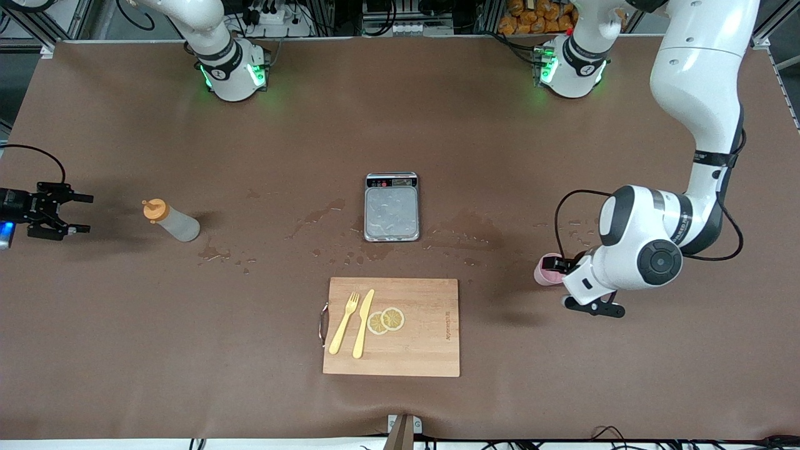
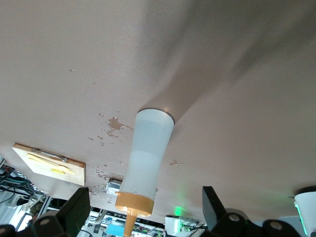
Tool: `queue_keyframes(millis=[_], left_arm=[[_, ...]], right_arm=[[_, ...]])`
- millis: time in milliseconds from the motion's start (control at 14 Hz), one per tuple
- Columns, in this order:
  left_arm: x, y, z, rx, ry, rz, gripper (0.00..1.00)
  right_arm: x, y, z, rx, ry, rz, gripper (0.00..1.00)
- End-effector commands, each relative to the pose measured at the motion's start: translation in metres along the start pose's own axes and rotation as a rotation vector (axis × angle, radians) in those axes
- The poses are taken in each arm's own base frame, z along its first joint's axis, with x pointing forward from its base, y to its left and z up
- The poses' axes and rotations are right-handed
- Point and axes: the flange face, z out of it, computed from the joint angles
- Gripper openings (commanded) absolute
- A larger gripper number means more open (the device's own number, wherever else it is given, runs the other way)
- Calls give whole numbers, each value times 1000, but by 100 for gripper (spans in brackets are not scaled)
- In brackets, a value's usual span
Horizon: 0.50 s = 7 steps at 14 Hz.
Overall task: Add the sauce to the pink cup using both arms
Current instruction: 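Grasp the orange-capped bottle with the right gripper while the left gripper grasps the cup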
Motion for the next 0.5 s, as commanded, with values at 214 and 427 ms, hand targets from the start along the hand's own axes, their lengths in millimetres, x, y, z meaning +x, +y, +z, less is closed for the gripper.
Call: queue_keyframes(millis=[214,427], left_arm=[[1,-10,9,28,10,-19,100],[0,-12,18,29,-7,-21,100]], right_arm=[[28,-6,41,30,-116,143,100],[58,4,82,93,-251,181,100]])
